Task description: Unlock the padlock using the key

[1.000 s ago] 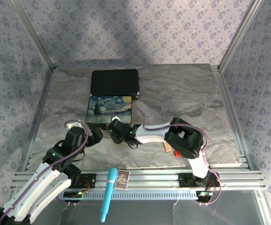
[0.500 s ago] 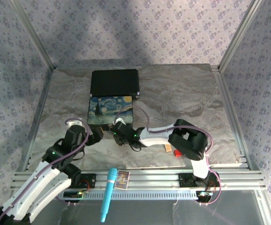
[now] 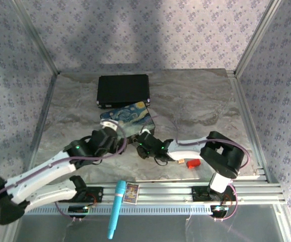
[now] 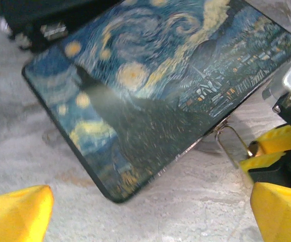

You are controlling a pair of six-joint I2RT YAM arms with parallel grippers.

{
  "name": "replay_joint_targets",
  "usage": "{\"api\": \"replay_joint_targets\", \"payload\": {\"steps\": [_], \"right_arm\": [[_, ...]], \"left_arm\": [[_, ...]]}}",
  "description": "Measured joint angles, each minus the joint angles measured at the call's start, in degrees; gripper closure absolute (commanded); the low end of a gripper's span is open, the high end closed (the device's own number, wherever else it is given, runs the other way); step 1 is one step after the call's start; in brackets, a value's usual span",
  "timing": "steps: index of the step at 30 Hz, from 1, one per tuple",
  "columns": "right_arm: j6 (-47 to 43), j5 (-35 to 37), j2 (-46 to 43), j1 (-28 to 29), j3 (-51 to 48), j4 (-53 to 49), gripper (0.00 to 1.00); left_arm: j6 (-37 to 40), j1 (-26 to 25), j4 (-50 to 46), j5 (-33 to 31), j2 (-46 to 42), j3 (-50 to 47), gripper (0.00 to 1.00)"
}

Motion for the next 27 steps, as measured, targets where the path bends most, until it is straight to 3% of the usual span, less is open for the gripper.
{"api": "replay_joint_targets", "payload": {"steps": [6, 10, 16, 27], "right_arm": [[3.2, -2.2, -3.3, -2.3, -5.5, 4.7, 0.86], [5.9, -2.4, -3.3, -2.4, -6.6, 7.3, 0.86], [11.0, -2.4, -3.0, -2.5, -8.6, 12.3, 0.88], [19.1, 0.3, -1.5, -1.7, -10.4, 20.2, 0.89]], "left_arm": [[7.8, -3.9, 0.5, -7.8, 16.8, 6.1, 0.01], [11.8, -3.5, 1.6, -9.2, 24.8, 6.7, 0.12], [12.7, -0.9, 2.3, -7.6, 28.2, 6.7, 0.22], [13.8, -0.8, 0.3, -7.5, 32.8, 9.0, 0.46]]}}
